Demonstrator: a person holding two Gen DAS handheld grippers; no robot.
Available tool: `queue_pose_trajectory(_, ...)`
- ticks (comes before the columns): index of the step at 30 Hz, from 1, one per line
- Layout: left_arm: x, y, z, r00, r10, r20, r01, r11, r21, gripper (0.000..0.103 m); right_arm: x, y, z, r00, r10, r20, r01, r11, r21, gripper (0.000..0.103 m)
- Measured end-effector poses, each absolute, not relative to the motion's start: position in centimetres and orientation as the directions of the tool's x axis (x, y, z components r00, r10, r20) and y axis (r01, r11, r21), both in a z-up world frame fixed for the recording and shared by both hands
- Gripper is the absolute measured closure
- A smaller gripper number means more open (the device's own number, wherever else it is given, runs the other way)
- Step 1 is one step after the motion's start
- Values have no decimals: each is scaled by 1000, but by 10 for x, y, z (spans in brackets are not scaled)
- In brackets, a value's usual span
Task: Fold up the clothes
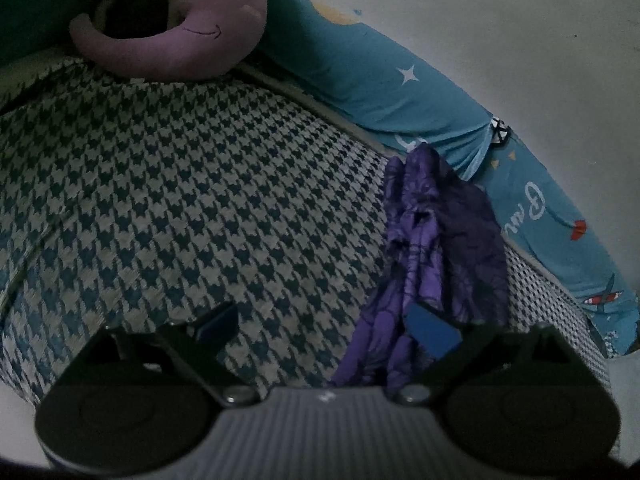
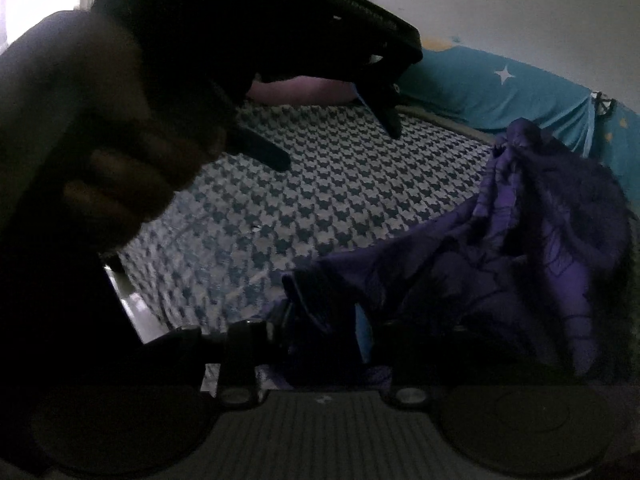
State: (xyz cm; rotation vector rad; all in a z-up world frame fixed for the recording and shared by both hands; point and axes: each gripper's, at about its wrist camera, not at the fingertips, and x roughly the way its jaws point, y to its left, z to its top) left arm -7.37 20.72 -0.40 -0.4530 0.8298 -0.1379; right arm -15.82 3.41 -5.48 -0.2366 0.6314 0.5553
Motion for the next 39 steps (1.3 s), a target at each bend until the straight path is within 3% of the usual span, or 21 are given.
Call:
queue_pose_trajectory(11, -72, 206, -11, 666, -273, -694, -75, 901, -427, 7, -146, 21, -53, 659, 460, -595, -550, 834, 36, 96)
queue_pose_trajectory(16, -72, 207, -8, 687, -248, -682, -80, 908, -411, 7, -157, 4, -29, 596, 579, -557, -619, 773, 141, 96)
queue_pose_trajectory(22, -74, 218, -7, 703, -230, -673, -121, 894, -432, 7, -171, 13, -36, 531, 610, -589, -693, 712, 112, 96)
queue_pose_trajectory(26, -72, 216, -9, 699, -234, -676, -129, 888, -441, 7, -171, 18, -44, 522, 604, -602, -701, 706, 101, 88)
queue_pose_trajectory(29, -71, 211, -8, 701, -241, -671, -111, 893, -436, 7, -174, 14, -35, 509, 632, -585, -721, 684, 110, 76)
queue_pose_trajectory(39, -64, 188, -7, 689, -280, -668, -48, 903, -428, 6, -180, -15, -12, 507, 648, -569, -691, 700, 181, 76)
